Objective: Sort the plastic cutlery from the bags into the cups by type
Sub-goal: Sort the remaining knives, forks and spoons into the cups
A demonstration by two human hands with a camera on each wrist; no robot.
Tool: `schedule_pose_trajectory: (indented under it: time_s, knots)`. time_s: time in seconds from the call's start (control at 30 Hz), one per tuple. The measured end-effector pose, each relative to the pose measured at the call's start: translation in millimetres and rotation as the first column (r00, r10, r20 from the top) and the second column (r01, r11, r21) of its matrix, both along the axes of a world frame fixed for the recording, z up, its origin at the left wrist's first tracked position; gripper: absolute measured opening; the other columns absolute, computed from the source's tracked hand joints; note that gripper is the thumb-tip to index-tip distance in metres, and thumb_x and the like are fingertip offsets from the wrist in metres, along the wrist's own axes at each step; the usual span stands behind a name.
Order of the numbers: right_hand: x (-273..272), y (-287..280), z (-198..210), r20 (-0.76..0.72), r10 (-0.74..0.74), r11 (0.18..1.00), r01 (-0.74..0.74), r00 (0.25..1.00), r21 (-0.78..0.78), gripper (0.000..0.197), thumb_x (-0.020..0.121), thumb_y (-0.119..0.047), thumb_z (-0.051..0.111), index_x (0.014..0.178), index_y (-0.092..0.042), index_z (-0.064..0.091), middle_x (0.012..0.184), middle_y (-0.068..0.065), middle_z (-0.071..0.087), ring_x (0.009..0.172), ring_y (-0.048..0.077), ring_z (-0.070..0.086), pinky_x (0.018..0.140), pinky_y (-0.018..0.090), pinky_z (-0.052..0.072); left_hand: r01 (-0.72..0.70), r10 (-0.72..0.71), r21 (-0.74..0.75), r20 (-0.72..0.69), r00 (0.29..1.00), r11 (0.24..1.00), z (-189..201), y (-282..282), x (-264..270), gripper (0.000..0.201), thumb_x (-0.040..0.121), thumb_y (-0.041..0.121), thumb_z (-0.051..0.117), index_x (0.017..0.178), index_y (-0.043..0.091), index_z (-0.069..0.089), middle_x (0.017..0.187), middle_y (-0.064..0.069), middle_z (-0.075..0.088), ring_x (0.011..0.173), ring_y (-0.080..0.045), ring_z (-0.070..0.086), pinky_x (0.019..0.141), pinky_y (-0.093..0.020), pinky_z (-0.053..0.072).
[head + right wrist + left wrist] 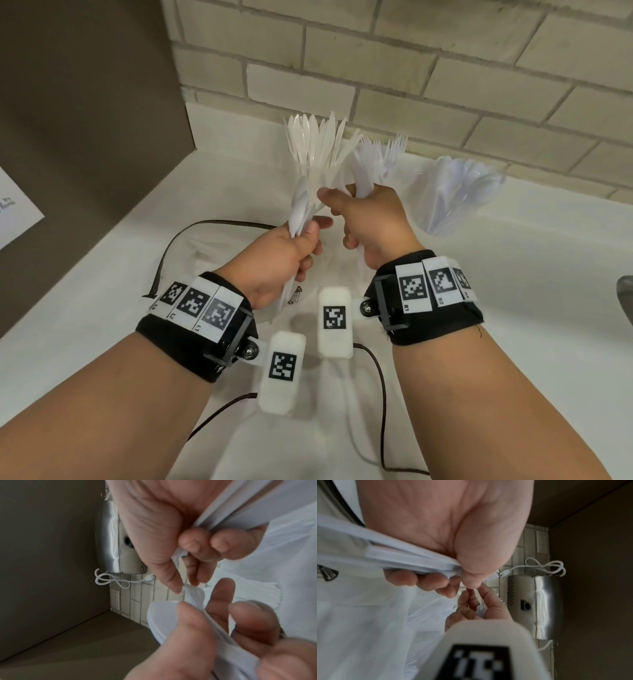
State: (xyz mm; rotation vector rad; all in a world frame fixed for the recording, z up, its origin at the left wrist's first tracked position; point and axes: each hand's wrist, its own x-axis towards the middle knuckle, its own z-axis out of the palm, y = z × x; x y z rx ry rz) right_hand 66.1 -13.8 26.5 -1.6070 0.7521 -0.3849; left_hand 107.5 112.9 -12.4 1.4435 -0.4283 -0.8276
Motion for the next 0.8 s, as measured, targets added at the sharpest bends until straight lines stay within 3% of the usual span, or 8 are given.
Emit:
schedule_pose_trajectory:
  time_s: [0.17,0.3,0.4,0.5,0.57,0.63,0.73,0.8]
  knots:
    - [1.0,-4.3,0.3,0.099,-0.071,0.997,0.070,0.993,0.012,0.002,0.085,-0.013,0.065,0.085,-0.011,0.065,0.079,0.007,0.066,0.049,0.014,0.049,0.041,0.020,0.036,0.102,-0.129,-0.134,-0.214,0.968,0.986,3.6,4.6,3.2,0.033,0.098,0.029,0.042,0.114,0.009,0.062,0.072,-0.001,0.056,0.054,-0.012,0.045,0.063,-0.030,0.042]
    - [0.7,-4.9,-2.2,0.148,-0.055,0.997,0.045,0.988,0.067,0.018,0.085,-0.026,0.070,0.093,-0.011,0.064,0.086,0.005,0.065,0.047,0.009,0.049,0.044,0.020,0.038,0.110,-0.142,-0.143,-0.240,0.960,0.984,8.6,4.2,1.8,0.029,0.099,0.028,0.041,0.103,0.009,0.062,0.062,0.000,0.051,0.048,-0.013,0.043,0.063,-0.033,0.046]
    - [-1.2,-0.5,-6.8,0.068,0.059,0.991,-0.066,0.996,0.119,0.021,0.086,-0.030,0.069,0.081,-0.010,0.065,0.072,0.006,0.066,0.038,0.010,0.043,0.043,0.023,0.034,0.090,-0.112,-0.104,-0.238,0.965,0.990,8.5,1.2,0.6,0.031,0.099,0.030,0.042,0.098,0.007,0.063,0.061,-0.001,0.052,0.047,-0.012,0.041,0.055,-0.030,0.041]
    - [0.6,-6.1,-9.7,0.070,-0.005,0.978,-0.009,0.998,0.206,0.019,0.093,-0.030,0.059,0.088,-0.011,0.060,0.068,0.004,0.071,0.049,0.014,0.049,0.048,0.027,0.038,0.016,-0.015,0.003,-0.187,0.982,1.000,3.6,-1.7,0.9,0.034,0.100,0.031,0.043,0.099,0.005,0.065,0.077,-0.005,0.064,0.062,-0.017,0.061,0.072,-0.036,0.055]
    - [2.7,-19.4,-3.0,0.118,-0.083,0.972,0.054,0.990,0.229,0.018,0.096,-0.029,0.055,0.102,-0.012,0.056,0.065,0.003,0.072,0.060,0.018,0.061,0.058,0.033,0.051,-0.044,0.047,0.021,-0.188,0.981,0.999,0.1,-1.5,4.7,0.034,0.100,0.030,0.042,0.105,0.005,0.064,0.091,-0.007,0.064,0.079,-0.022,0.067,0.086,-0.042,0.053]
    - [7.3,-39.5,9.0,0.225,-0.146,0.974,0.101,0.963,0.203,0.022,0.097,-0.027,0.054,0.114,-0.013,0.052,0.065,0.004,0.066,0.064,0.023,0.067,0.071,0.042,0.056,-0.076,0.076,0.008,-0.201,0.977,0.997,1.8,-0.7,8.6,0.033,0.100,0.030,0.042,0.106,0.006,0.064,0.094,-0.007,0.063,0.088,-0.026,0.066,0.090,-0.044,0.052]
    - [24.5,-73.0,32.4,0.366,-0.202,0.979,0.200,0.908,0.043,0.037,0.093,-0.025,0.061,0.125,-0.015,0.044,0.080,0.003,0.058,0.049,0.019,0.055,0.059,0.037,0.056,-0.086,0.080,-0.021,-0.190,0.979,0.996,7.7,-3.8,13.5,0.032,0.100,0.031,0.043,0.100,0.009,0.066,0.094,-0.006,0.063,0.087,-0.025,0.067,0.086,-0.042,0.055]
    - [40.9,-91.4,43.8,0.487,-0.223,0.955,0.290,0.844,-0.065,0.026,0.090,-0.018,0.064,0.109,-0.014,0.048,0.083,0.004,0.056,0.046,0.016,0.047,0.049,0.029,0.049,-0.073,0.067,-0.034,-0.163,0.984,0.997,12.1,-9.9,14.5,0.031,0.099,0.032,0.045,0.096,0.009,0.066,0.088,-0.005,0.063,0.077,-0.021,0.068,0.078,-0.037,0.057]
